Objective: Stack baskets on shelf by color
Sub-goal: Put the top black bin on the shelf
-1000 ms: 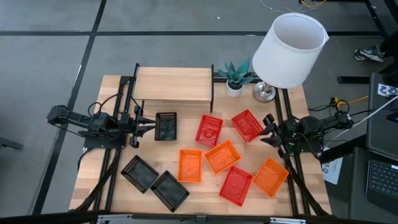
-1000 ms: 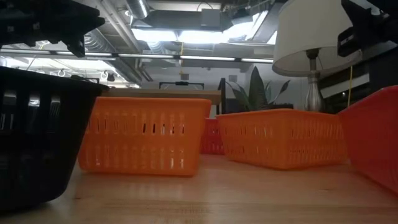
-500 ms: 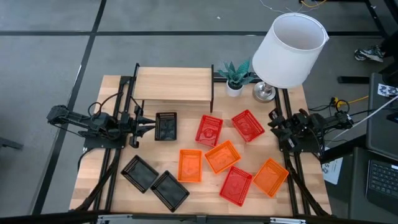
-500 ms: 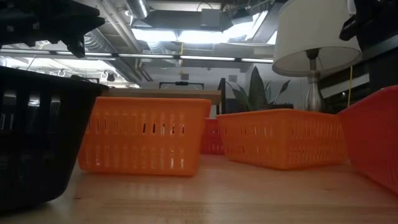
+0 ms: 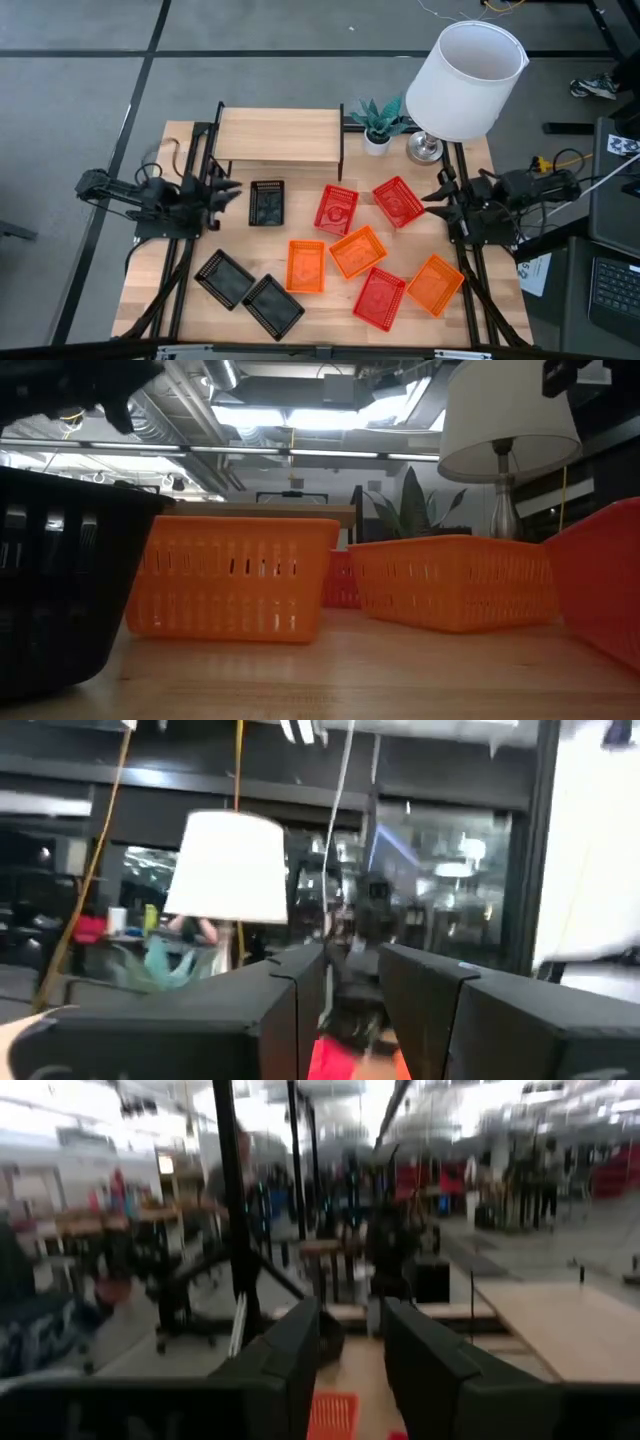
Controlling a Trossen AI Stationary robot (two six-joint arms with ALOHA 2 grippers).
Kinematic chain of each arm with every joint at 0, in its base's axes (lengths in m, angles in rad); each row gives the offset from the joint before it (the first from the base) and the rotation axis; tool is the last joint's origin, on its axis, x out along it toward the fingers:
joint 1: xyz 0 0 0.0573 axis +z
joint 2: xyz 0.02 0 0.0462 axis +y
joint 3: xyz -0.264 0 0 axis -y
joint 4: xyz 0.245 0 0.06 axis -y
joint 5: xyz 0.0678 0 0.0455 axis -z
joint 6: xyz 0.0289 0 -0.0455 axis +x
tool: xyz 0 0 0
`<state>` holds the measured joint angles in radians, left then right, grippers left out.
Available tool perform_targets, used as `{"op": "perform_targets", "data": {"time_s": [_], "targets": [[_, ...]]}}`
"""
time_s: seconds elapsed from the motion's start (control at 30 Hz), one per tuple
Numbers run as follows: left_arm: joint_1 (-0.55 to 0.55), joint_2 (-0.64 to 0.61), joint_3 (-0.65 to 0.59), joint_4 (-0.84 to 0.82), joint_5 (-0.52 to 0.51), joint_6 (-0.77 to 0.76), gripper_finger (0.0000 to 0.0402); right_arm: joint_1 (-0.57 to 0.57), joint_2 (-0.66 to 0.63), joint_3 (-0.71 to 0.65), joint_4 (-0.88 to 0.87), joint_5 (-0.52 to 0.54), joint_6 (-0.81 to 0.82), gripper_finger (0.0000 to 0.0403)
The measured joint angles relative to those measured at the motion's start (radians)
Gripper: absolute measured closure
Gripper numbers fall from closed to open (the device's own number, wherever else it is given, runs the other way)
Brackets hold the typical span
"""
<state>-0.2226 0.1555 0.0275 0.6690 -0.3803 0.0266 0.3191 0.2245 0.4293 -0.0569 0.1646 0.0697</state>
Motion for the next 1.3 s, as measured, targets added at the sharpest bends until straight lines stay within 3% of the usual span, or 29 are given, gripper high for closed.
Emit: {"op": "perform_targets", "data": {"time_s": [0.17, 0.33, 0.47, 0.57, 0.9, 1.13, 1.3], "targets": [[-0.001, 0.123, 0.226, -0.385, 0.028, -0.084, 0.0308, 0.000, 0.054, 0.052, -0.058, 0.000, 0.004, 0.0289], [0.000, 0.415, 0.498, -0.771, -0.036, -0.098, 0.0308, 0.000, 0.078, 0.054, -0.055, 0.000, 0.005, 0.0289], [-0.001, 0.600, 0.660, -1.001, 0.038, -0.099, 0.0308, 0.000, 0.097, 0.054, -0.065, 0.000, 0.008, 0.0289], [-0.019, 0.724, 0.713, -1.137, 0.114, -0.127, 0.0308, 0.000, 0.110, 0.054, -0.081, 0.000, 0.034, 0.0289], [-0.092, 0.997, 0.718, -1.170, 0.152, -0.156, 0.0308, 0.000, 0.123, 0.054, -0.105, 0.001, 0.058, 0.0289], [-0.098, 1.113, 0.718, -1.173, -0.038, -0.156, 0.0308, 0.000, 0.122, 0.054, -0.106, 0.001, 0.052, 0.0289], [-0.091, 1.160, 0.718, -1.174, -0.048, -0.151, 0.0308, 0.000, 0.122, 0.054, -0.106, 0.001, 0.055, 0.0289]]}}
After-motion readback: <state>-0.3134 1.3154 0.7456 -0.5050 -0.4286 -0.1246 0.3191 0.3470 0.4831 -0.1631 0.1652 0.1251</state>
